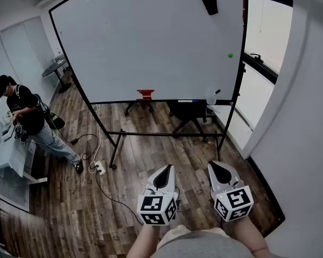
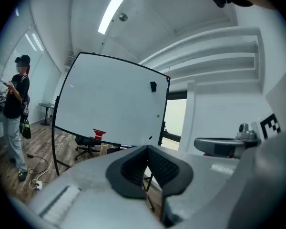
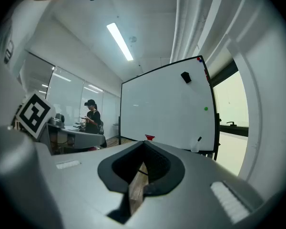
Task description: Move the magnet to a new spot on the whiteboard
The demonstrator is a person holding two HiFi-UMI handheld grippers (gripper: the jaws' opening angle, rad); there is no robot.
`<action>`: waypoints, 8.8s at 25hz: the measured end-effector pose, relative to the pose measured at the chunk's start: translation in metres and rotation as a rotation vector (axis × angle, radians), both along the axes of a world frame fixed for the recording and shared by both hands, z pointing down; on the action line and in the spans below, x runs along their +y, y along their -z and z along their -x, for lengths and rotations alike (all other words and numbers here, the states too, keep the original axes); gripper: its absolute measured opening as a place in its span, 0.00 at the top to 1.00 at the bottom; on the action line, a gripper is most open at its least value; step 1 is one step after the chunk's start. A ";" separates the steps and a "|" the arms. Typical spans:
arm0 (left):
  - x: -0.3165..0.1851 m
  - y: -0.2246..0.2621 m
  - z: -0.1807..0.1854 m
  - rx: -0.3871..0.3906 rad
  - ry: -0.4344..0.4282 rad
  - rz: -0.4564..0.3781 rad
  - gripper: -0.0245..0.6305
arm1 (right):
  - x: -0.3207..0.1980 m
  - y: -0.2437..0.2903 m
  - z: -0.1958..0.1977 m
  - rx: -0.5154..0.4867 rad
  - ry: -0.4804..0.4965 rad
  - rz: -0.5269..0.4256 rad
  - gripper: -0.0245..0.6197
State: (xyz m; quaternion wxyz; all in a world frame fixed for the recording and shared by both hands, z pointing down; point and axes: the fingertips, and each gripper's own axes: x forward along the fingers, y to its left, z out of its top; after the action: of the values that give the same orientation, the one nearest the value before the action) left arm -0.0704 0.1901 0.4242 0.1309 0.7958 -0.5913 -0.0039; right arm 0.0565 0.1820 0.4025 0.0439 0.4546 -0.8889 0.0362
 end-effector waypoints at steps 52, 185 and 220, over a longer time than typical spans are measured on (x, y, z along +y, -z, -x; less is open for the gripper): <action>-0.125 0.004 0.011 0.002 -0.063 -0.019 0.96 | -0.134 0.013 0.007 0.024 -0.057 -0.042 0.96; -0.330 -0.006 -0.009 0.009 0.240 -0.010 0.96 | -0.423 0.041 -0.074 0.089 -0.092 -0.147 0.77; -0.461 0.012 0.225 0.016 0.222 -0.028 0.96 | -0.561 0.101 0.169 0.126 -0.131 -0.271 0.77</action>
State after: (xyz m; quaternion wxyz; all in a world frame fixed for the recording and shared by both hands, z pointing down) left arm -0.2958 -0.2707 0.4124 0.1233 0.7272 -0.6745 -0.0327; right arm -0.1127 -0.3785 0.3016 0.0354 0.5145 -0.8496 -0.1099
